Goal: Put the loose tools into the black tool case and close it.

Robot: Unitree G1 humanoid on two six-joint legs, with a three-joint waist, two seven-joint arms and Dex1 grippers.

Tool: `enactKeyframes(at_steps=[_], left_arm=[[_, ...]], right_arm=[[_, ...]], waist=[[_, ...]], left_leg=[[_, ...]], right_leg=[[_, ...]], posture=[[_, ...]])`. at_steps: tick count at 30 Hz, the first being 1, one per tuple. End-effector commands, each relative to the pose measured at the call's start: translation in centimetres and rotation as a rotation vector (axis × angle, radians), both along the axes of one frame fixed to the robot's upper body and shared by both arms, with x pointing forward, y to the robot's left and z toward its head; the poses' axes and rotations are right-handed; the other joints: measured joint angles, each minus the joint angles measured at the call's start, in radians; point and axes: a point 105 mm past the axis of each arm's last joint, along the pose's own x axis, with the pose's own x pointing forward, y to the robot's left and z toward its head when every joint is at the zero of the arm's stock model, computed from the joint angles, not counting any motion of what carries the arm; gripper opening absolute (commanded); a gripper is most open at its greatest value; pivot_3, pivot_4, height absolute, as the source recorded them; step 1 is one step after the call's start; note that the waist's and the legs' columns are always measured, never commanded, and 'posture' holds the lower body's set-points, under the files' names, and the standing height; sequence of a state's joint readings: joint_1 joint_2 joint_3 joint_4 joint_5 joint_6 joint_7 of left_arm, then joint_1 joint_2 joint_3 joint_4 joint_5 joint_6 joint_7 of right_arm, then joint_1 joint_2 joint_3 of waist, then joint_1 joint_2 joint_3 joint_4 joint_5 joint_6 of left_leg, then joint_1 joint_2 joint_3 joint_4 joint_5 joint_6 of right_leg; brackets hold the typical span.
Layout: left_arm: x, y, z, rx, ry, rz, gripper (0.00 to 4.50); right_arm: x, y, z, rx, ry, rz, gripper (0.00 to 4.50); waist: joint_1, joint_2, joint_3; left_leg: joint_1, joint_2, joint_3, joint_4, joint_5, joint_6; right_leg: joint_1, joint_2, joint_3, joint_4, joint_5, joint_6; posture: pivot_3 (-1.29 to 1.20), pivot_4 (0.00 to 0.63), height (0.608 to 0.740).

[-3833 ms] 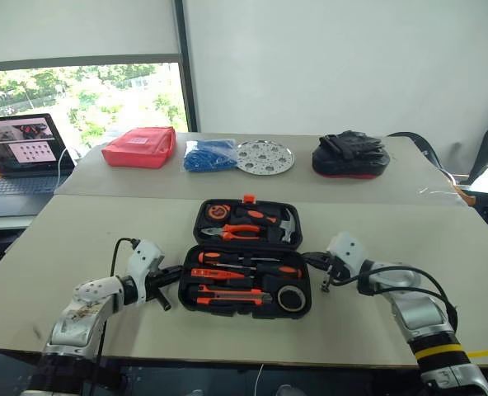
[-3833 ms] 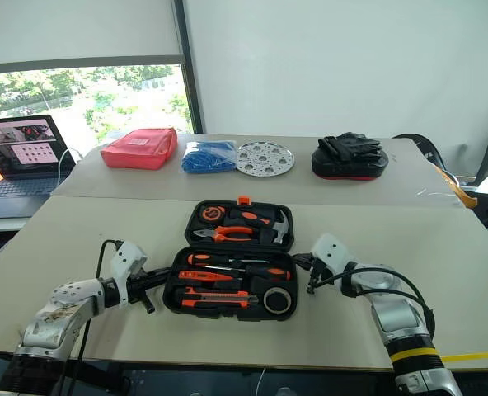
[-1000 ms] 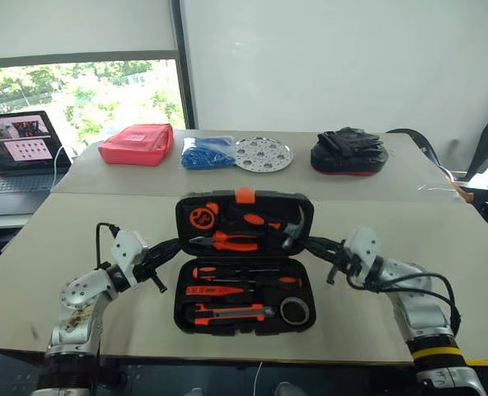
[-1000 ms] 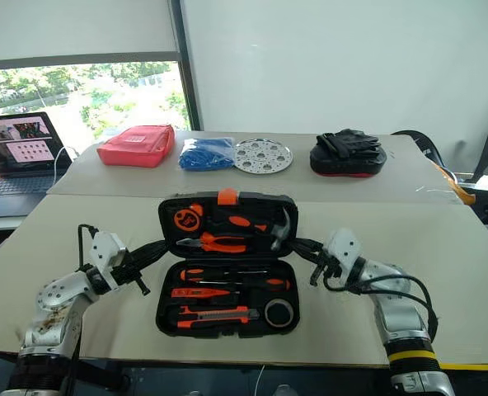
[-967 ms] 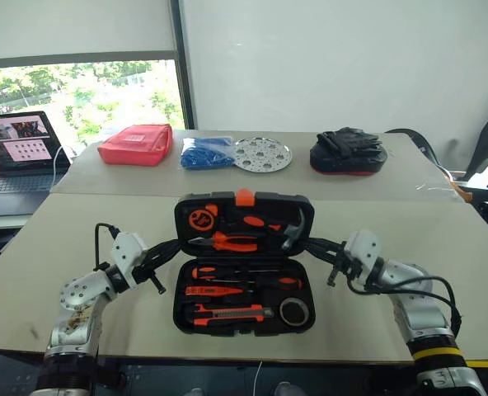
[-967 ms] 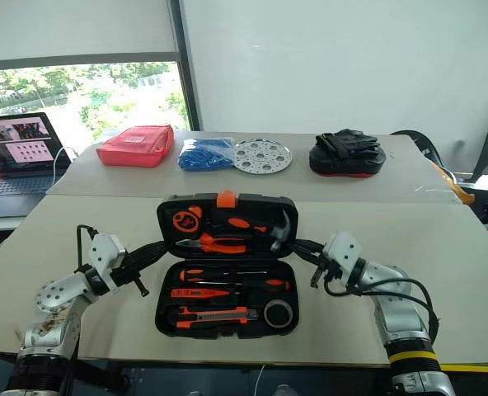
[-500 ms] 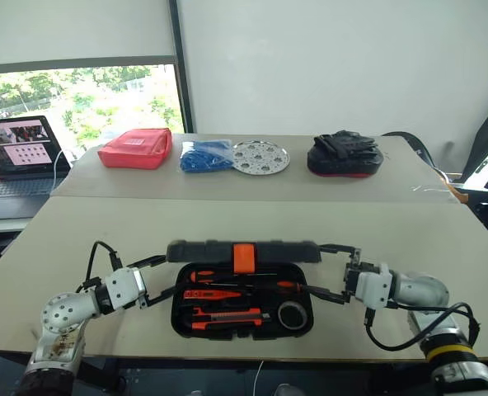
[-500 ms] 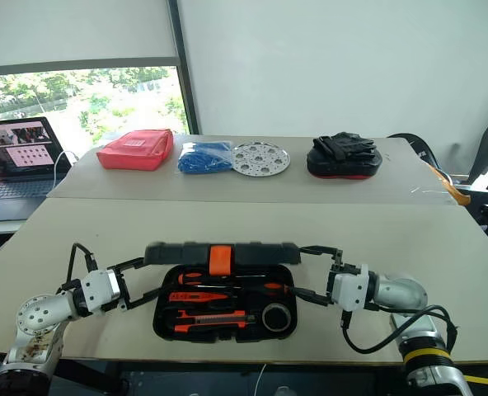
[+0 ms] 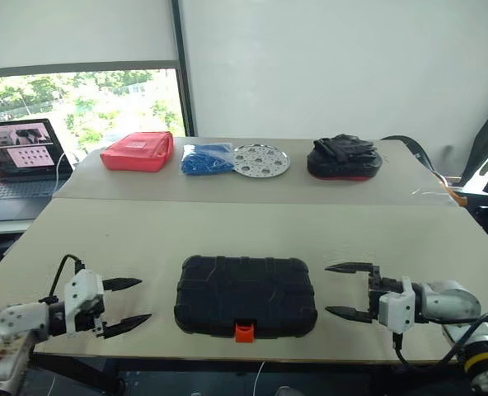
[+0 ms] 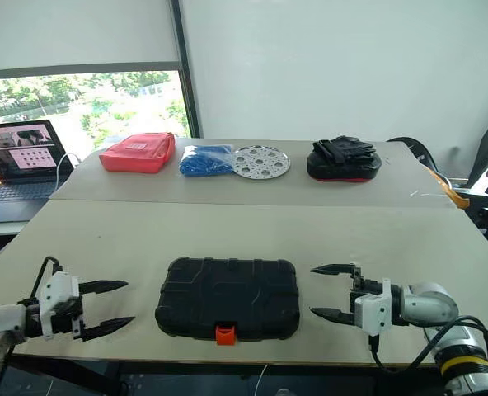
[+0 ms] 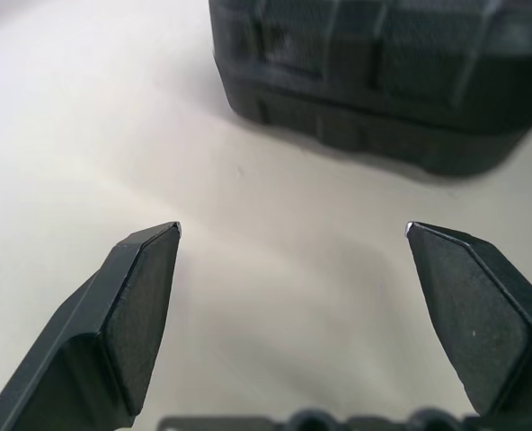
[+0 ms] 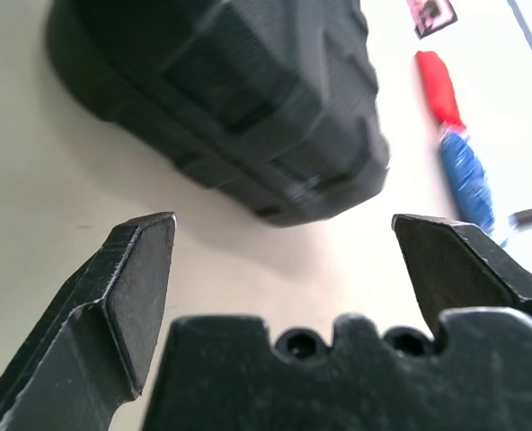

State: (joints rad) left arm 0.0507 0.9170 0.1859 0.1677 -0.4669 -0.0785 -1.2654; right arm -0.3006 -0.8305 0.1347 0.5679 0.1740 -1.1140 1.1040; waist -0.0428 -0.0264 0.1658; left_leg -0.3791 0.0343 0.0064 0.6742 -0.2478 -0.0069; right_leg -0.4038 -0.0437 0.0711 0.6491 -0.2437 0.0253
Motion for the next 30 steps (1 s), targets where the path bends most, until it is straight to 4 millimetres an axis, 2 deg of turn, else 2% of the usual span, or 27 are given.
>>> enactKeyframes(at_steps=[1, 4, 8, 11, 12, 13, 14, 22, 27, 30], left_arm=[[0.3, -0.9, 0.6, 0.008, -0.037, -0.040, 4.44], [0.5, -2.1, 0.6, 0.002, -0.059, -0.077, 3.75], [0.2, -3.6, -0.4, 0.049, -0.029, -0.160, 2.25], [0.3, -4.0, -1.0, 0.065, -0.021, -0.162, 0.98], [0.4, -4.2, -1.2, 0.070, -0.018, -0.161, 0.72], [0.3, -4.4, -1.5, 0.081, -0.011, -0.172, 0.32], [0.3, -4.6, -1.7, 0.086, -0.008, -0.178, 0.11], [-0.1, -7.9, -1.7, 0.015, -0.005, -0.218, 0.11], [0.2, -9.3, -1.7, -0.028, -0.014, -0.194, 0.11], [0.5, -9.6, -1.8, -0.031, -0.020, -0.170, 0.11]], right_arm=[[-1.0, -0.3, 0.6, 0.042, 0.175, -0.023, 3.79], [-2.3, 0.3, -0.3, 0.037, 0.317, -0.033, 2.75], [-3.5, 1.9, -1.6, 0.036, 0.431, -0.046, 1.41], [-3.2, 2.6, -2.2, 0.034, 0.454, -0.081, 0.26], [-3.0, 2.8, -2.3, 0.031, 0.454, -0.089, 0.04], [-2.7, 3.1, -2.7, 0.015, 0.458, -0.104, 0.00], [-2.4, 3.4, -2.7, 0.017, 0.454, -0.113, 0.00], [1.6, 5.3, -0.5, 0.118, 0.436, -0.180, 0.00], [5.5, 4.9, 0.4, 0.131, 0.414, -0.306, 0.00], [7.4, 4.3, 0.4, 0.102, 0.407, -0.399, 0.00]], waist=[[0.003, 0.000, 0.000], [0.007, 0.000, 0.000], [0.009, 0.000, 0.000], [0.005, 0.000, 0.000], [0.005, 0.000, 0.000], [0.006, 0.000, 0.000], [0.006, 0.000, 0.000], [0.004, -0.001, 0.000], [0.002, 0.000, 0.000], [0.003, 0.000, 0.000]], left_leg=[[0.000, 0.000, 0.000, 0.000, 0.000, 0.000], [-0.001, 0.000, 0.000, 0.000, 0.000, 0.000], [-0.001, 0.000, -0.001, 0.000, 0.000, 0.000], [-0.002, 0.000, 0.000, 0.000, 0.000, 0.000], [-0.002, 0.000, 0.000, 0.000, 0.000, 0.000], [-0.002, 0.000, 0.000, 0.000, 0.000, 0.000], [-0.002, 0.000, 0.000, 0.000, 0.000, 0.000], [-0.005, 0.000, 0.000, 0.001, 0.000, 0.000], [-0.006, 0.000, 0.000, 0.001, 0.000, 0.000], [-0.006, -0.001, -0.001, 0.001, 0.000, 0.000]], right_leg=[[0.000, 0.000, 0.000, 0.000, 0.000, 0.000], [0.000, 0.000, 0.000, 0.000, 0.000, 0.000], [0.000, 0.001, -0.001, -0.001, 0.000, 0.000], [-0.001, 0.001, 0.000, -0.001, -0.001, 0.001], [-0.001, 0.001, 0.000, -0.001, -0.001, 0.001], [-0.001, 0.002, 0.000, -0.001, -0.001, 0.001], [-0.001, 0.002, 0.000, -0.001, -0.001, 0.001], [-0.003, 0.002, 0.000, -0.001, -0.001, 0.001], [-0.004, 0.002, 0.000, -0.001, -0.001, 0.001], [-0.005, 0.002, 0.000, -0.001, -0.001, 0.001]], posture=[[0.00, 0.150, 0.740], [0.00, 0.150, 0.740], [0.00, 0.150, 0.740], [0.00, 0.150, 0.740], [0.00, 0.150, 0.740], [0.00, 0.150, 0.740], [0.00, 0.150, 0.740], [0.00, 0.150, 0.740], [0.00, 0.150, 0.740], [0.00, 0.150, 0.740]])
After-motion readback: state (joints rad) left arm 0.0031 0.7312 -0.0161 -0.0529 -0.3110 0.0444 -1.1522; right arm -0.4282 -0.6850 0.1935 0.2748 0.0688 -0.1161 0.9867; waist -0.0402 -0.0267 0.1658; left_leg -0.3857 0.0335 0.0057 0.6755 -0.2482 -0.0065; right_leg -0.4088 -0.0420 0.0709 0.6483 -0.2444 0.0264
